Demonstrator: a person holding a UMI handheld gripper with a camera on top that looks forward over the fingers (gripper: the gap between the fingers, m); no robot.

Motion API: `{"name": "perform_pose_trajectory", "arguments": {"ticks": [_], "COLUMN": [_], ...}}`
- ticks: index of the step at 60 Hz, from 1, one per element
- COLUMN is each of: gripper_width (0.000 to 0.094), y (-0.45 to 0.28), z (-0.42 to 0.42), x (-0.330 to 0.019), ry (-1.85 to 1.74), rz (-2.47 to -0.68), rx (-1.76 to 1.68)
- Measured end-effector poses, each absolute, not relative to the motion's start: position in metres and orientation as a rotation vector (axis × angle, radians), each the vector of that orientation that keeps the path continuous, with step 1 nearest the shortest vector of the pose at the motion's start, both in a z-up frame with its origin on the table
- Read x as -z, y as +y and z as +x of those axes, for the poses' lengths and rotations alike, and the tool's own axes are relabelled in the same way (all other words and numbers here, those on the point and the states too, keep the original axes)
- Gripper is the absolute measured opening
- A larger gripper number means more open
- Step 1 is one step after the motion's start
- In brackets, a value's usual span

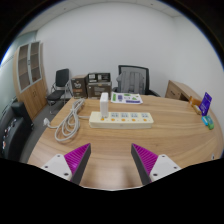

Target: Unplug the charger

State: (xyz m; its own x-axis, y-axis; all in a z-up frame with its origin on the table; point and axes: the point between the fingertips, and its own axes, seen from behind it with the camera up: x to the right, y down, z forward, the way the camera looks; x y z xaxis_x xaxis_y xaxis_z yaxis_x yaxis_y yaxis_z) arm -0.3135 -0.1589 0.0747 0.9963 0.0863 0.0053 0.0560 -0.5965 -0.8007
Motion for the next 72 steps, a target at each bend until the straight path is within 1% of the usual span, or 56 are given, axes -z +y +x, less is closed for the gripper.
{"name": "perform_pose_trajectory", "arguments": {"ticks": [6,13,19,22,24,26,28,29,30,31,41,50,52,58,60,61,65,69,72], "gripper_width": [0.0843,0.0811,0.0751,0.0717,0.0671,0.0588,0.0455,0.0359,0.0282,0.0242,0.0147,0.013,0.013,0.0128,0.0128,0.0128,0.0128,0.0129,0.0129], "y": [-0.094,-0.025,0.021,0.036,0.044,0.05,0.054,0.057,0.058,0.061,0.06,0.062,0.065,0.092,0.096,0.106,0.105,0.106,0.105], "z": [-0.345,-0.366,-0.366,-0.365,-0.365,-0.367,-0.366,-0.364,-0.356,-0.356,-0.358,-0.359,-0.357,-0.349,-0.353,-0.349,-0.339,-0.319,-0.297], "x": [-0.079,-0.072,-0.066,-0.057,-0.051,-0.047,-0.045,-0.044,-0.045,-0.047,-0.046,-0.052,-0.079,-0.216,-0.251,-0.275,-0.311,-0.334,-0.331], "ry": [-0.13,-0.105,-0.061,-0.061,-0.063,-0.068,-0.07,-0.067,-0.05,-0.041,-0.031,-0.056,-0.033,-0.073,-0.076,-0.076,-0.046,-0.015,-0.002], "rz": [-2.129,-2.088,-2.074,-2.081,-2.092,-2.099,-2.101,-2.1,-2.096,-2.089,-2.105,-2.133,-2.069,-1.758,-1.691,-1.674,-1.626,-1.603,-1.612], "rx": [-0.033,-0.037,-0.011,0.004,0.011,0.011,0.014,0.023,0.054,0.073,0.028,0.005,-0.021,0.053,0.013,-0.011,-0.089,-0.114,-0.107]}}
